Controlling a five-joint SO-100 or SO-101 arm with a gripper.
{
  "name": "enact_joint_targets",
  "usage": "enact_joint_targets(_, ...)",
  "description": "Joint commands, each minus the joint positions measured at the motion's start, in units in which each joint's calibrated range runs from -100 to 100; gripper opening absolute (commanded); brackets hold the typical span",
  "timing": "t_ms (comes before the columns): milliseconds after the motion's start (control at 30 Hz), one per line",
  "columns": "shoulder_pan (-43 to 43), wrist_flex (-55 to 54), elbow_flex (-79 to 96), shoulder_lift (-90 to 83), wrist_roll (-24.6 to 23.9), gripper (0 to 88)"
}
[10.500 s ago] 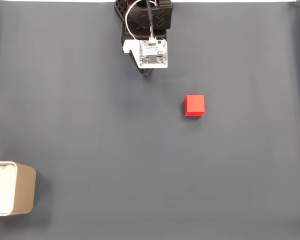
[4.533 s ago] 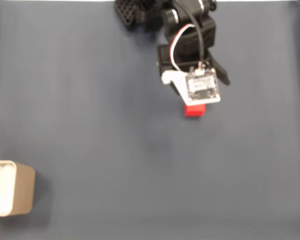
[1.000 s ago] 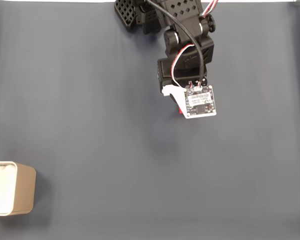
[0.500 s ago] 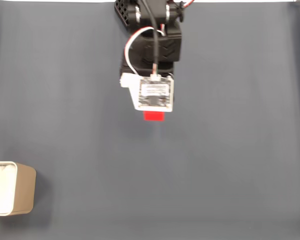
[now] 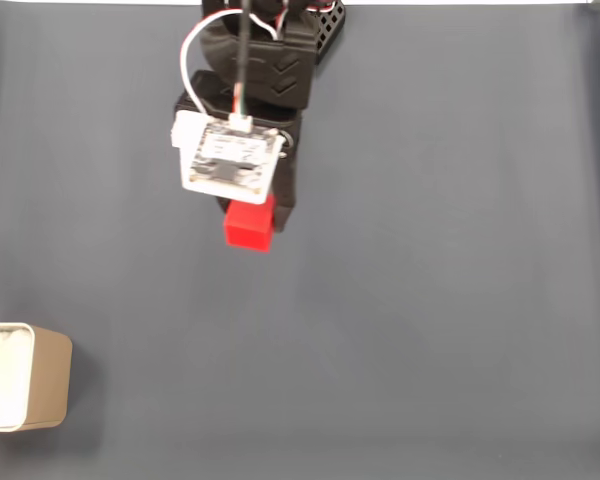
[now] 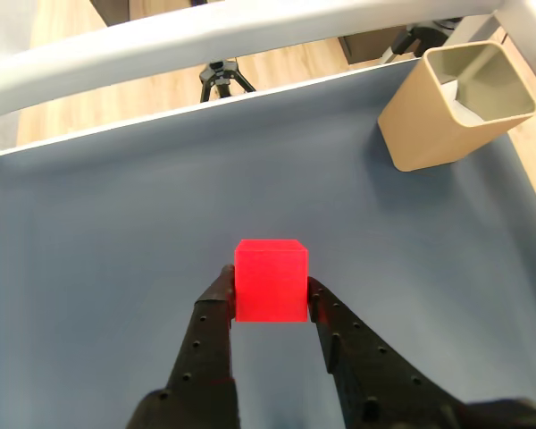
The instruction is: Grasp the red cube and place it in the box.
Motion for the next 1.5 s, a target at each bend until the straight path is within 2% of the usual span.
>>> enact_joint_targets(0, 1.9, 0.4, -6.6, 1.1, 0.7, 0.0)
enact_joint_targets(800, 8.7, 3.2, -44.1, 27.6, 0.3, 0.0)
enact_joint_targets(1467, 15.4, 3.4, -68.4, 47.7, 0.0, 0.0)
